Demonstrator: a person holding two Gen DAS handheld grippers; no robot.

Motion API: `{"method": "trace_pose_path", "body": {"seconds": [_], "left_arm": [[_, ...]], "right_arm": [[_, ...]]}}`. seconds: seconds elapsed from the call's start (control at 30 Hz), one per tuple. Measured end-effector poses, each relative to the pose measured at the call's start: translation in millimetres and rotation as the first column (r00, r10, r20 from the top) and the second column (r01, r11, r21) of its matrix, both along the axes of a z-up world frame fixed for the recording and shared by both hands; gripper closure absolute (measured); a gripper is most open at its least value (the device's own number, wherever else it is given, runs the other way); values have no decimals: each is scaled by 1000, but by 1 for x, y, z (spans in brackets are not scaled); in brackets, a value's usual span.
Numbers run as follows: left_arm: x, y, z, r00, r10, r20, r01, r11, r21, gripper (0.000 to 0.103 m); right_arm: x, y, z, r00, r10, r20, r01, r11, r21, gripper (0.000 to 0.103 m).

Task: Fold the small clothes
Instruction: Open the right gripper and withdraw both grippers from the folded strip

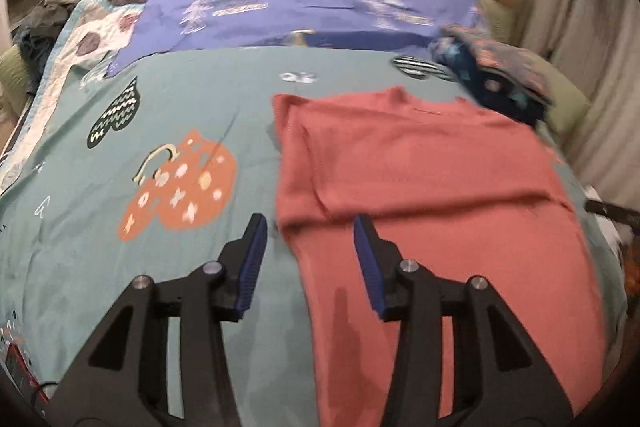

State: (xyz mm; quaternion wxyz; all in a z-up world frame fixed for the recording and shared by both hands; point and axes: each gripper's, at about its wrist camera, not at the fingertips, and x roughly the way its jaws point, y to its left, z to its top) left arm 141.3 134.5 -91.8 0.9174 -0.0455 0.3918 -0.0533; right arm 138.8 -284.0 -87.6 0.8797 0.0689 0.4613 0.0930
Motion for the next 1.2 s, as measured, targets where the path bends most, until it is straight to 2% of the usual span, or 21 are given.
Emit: {"method": "trace_pose_path", "body": {"seconds": [0.03,0.1,0.17,0.27,0.43,0.63,0.7,0.77,0.97,1.2], "left_arm": [[-15,0,-1,1000,-22,-1,22,1000,-5,53],[-35,-1,-2,999,-39,-8,39,999,-13,42],[-55,-3,-5,998,-53,-16,52,998,-24,36],[-80,-6,-13,998,-58,-35,57,998,-21,36],[-129,-5,-24,999,-32,-29,30,996,-87,35],[-175,-13,-34,999,26,-19,-27,999,-44,34],[-185,-15,-40,999,14,-37,-16,998,-53,34],[-197,-18,-47,998,-5,-63,1,998,-61,34],[-222,-15,-48,997,-18,-77,15,999,-31,34],[-247,-8,-52,993,-13,-120,9,999,-36,34]], "right_arm": [[-8,-2,2,1000,7,4,-7,1000,7,59],[-29,-3,0,1000,25,-6,-25,999,39,59],[-48,-5,-2,1000,27,-14,-26,998,59,59],[-75,-4,-5,1000,17,-14,-16,997,82,59],[-119,-4,-10,999,-29,33,26,996,87,59],[-173,-7,-16,988,-109,113,103,993,59,59],[-187,-7,-18,989,-100,105,93,993,66,59],[-202,-8,-22,994,-61,87,51,992,112,59],[-229,-14,-42,999,-33,-4,33,989,143,59],[-253,-14,-47,1000,-6,-25,10,986,165,59]]}}
